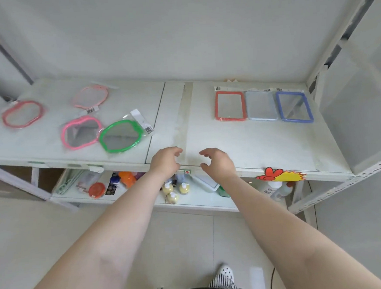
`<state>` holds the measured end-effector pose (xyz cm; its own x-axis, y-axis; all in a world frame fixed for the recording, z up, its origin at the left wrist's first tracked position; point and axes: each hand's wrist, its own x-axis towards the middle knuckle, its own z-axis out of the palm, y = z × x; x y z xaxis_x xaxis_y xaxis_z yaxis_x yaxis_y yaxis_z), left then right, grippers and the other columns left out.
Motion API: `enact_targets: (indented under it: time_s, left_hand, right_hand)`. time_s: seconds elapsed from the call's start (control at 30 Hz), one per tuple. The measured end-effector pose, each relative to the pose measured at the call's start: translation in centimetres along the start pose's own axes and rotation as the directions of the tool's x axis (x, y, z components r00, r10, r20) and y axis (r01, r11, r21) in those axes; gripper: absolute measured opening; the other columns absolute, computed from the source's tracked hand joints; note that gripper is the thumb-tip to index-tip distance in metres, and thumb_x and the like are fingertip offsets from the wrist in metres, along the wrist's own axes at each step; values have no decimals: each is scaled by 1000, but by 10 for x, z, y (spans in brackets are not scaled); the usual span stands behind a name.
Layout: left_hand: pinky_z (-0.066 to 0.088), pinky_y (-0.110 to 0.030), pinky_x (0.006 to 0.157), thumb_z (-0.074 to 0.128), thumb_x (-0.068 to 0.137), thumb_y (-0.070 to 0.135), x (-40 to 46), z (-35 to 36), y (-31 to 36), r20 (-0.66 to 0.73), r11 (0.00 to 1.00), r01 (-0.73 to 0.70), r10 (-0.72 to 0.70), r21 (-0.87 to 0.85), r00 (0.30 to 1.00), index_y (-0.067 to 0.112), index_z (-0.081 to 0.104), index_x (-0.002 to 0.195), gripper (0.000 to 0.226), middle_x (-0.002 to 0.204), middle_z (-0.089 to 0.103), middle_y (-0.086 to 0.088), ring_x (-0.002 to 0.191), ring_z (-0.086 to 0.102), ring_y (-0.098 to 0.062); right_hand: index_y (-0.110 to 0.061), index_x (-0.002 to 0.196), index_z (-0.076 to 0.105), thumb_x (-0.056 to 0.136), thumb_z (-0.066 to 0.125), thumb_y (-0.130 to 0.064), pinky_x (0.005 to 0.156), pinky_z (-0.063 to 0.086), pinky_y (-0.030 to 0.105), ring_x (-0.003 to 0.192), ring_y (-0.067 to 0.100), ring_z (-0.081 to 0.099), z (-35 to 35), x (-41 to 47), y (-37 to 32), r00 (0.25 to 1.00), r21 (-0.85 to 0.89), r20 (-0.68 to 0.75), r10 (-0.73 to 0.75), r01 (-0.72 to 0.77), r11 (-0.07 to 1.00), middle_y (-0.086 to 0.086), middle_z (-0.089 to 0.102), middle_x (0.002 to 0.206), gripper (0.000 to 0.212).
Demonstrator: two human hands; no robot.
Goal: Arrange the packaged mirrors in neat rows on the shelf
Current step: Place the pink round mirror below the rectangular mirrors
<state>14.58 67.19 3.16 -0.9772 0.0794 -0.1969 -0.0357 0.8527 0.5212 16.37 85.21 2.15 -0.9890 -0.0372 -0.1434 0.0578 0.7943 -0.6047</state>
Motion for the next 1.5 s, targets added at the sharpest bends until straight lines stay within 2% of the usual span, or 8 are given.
enact_targets:
  time_s: [0.2, 0.33, 0.5, 0.63, 0.83, 1.1, 1.3, 1.5]
  left_hand:
    - [45, -28, 97, 56, 78, -1, -49, -37, -76, -20, 999, 8, -9, -39, 1000, 18, 56, 131, 56, 127, 63, 0, 118, 57, -21]
    - [48, -28, 95, 58, 78, 2, -84, -59, -145, -19, 998, 3, -4, -62, 1000, 21, 60, 125, 51, 121, 67, -1, 114, 61, -22]
    - [48, -27, 90, 62, 80, 8, -112, -89, -208, -35, 996, -8, 5, -92, 999, 18, 62, 121, 43, 117, 69, -4, 108, 63, -23]
    - [41, -19, 82, 61, 79, 1, -114, -109, -223, -38, 992, -48, 44, -118, 998, 12, 62, 121, 43, 119, 68, -7, 106, 63, -23]
    - [40, -27, 98, 64, 80, 6, -97, -133, -237, -40, 997, -55, 53, -60, 998, 16, 56, 131, 53, 128, 62, -8, 121, 56, -25]
    - [44, -33, 101, 61, 81, 7, -58, -170, -269, -49, 998, 27, -25, 50, 998, 22, 53, 133, 54, 131, 61, -3, 121, 55, -22]
    - [43, -33, 102, 59, 83, 4, -36, -191, -301, -59, 993, 97, -94, 62, 994, 19, 52, 134, 54, 133, 59, -4, 124, 53, -23]
    - [43, -37, 104, 60, 83, 4, -8, -207, -327, -19, 997, 30, -29, 67, 999, 18, 52, 135, 54, 132, 59, -5, 124, 53, -25]
  right_hand:
    - [-22, 126, 60, 84, 61, -14, 90, 49, 30, 110, 22, 61, 62, -29, -71, 1000, 36, 14, -2, 2, 999, 0, 61, 125, 43]
    - [-25, 122, 62, 81, 59, -14, 89, 50, 31, 112, 23, 60, 116, -59, -116, 998, -12, 31, 46, -46, 999, 0, 64, 123, 43]
    - [-23, 123, 62, 84, 60, -22, 81, 44, 27, 110, 22, 60, 158, -89, -169, 998, -54, 35, 56, -54, 997, 0, 67, 116, 39]
    - [-25, 125, 60, 82, 59, -19, 83, 46, 30, 112, 25, 58, 164, -92, -199, 997, -92, 39, 70, -66, 994, 5, 65, 118, 44]
    - [-22, 123, 61, 82, 58, -16, 87, 49, 34, 115, 25, 56, 170, -69, -226, 999, -129, 26, 31, -28, 991, 4, 61, 126, 41]
    - [-25, 127, 59, 86, 60, -21, 90, 49, 34, 110, 20, 59, 196, 5, -261, 999, -21, 48, 10, -9, 1000, 0, 60, 125, 41]
    - [-26, 126, 58, 86, 59, -18, 89, 49, 34, 111, 21, 59, 220, 46, -290, 995, -23, 93, -21, 24, 999, -2, 62, 124, 41]
    - [-25, 125, 59, 86, 59, -19, 86, 49, 33, 109, 22, 60, 242, 68, -303, 997, -60, 67, 23, -19, 998, -1, 63, 124, 39]
